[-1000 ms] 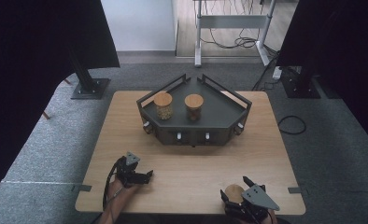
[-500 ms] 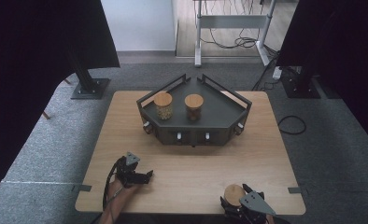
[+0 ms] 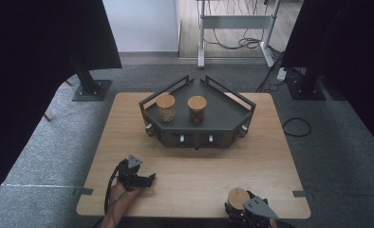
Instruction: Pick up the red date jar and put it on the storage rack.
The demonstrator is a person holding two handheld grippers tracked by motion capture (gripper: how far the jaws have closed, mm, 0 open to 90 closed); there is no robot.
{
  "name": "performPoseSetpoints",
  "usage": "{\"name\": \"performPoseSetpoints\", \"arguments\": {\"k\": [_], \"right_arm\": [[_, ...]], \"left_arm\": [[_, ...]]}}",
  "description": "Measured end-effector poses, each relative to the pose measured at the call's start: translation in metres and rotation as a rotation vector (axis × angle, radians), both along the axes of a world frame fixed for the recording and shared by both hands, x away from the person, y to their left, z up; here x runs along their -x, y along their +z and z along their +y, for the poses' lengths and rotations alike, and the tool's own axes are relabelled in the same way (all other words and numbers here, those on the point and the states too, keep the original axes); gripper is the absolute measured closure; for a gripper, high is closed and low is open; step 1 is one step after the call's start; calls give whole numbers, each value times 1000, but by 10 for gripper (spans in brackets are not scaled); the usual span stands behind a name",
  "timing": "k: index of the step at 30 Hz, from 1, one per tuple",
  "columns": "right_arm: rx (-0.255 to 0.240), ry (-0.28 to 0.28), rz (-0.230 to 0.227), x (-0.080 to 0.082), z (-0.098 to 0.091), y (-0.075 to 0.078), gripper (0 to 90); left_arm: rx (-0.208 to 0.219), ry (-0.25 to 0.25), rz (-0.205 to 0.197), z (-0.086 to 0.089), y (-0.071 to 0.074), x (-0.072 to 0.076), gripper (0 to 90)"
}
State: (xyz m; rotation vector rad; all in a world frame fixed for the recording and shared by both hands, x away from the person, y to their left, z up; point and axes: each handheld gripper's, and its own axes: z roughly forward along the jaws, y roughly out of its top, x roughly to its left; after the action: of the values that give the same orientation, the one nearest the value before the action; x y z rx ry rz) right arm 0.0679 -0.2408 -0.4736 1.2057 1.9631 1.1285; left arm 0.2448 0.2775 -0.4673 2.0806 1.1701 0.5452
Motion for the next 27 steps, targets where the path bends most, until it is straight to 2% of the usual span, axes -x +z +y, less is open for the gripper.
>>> {"name": "performPoseSetpoints", "arguments": {"k": [2,4,13,18,27], "right_arm": [[1,-8,16,-1,0,-1,211],[-14,-1,24,-1,-3,-2,245],[-17,-22,25,-1,2,-1,247],[-29,-20,6,-1,2,3,247],[-36,-29,-23,-7,0,18,247]], "left_arm": [[-3,-2,1,0,0,0,2],[-2,-1,1,0,0,0,2],[-2,-1,1,0,0,0,2],[0,0,0,0,0,0,2],[0,0,0,0,0,0,2]]}}
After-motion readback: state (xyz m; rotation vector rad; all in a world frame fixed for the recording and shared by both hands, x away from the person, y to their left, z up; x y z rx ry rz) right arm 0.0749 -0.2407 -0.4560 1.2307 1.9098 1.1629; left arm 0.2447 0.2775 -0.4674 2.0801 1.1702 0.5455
